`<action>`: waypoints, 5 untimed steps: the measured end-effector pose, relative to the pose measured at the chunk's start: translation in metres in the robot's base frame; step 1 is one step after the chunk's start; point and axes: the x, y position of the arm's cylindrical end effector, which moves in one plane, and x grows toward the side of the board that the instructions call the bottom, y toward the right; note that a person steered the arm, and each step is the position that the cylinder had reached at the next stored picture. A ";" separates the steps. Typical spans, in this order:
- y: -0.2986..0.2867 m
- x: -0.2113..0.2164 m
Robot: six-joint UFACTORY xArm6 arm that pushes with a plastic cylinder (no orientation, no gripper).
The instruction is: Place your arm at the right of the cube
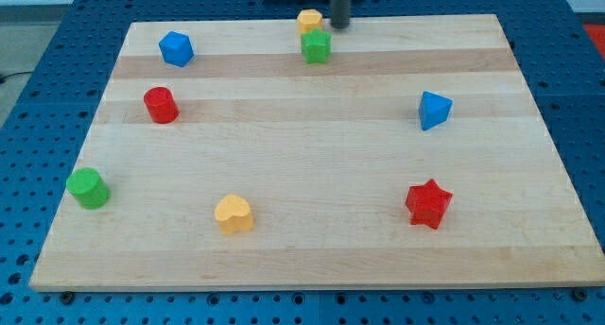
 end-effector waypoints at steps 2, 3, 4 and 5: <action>-0.024 0.123; -0.108 0.155; -0.176 0.146; -0.198 0.112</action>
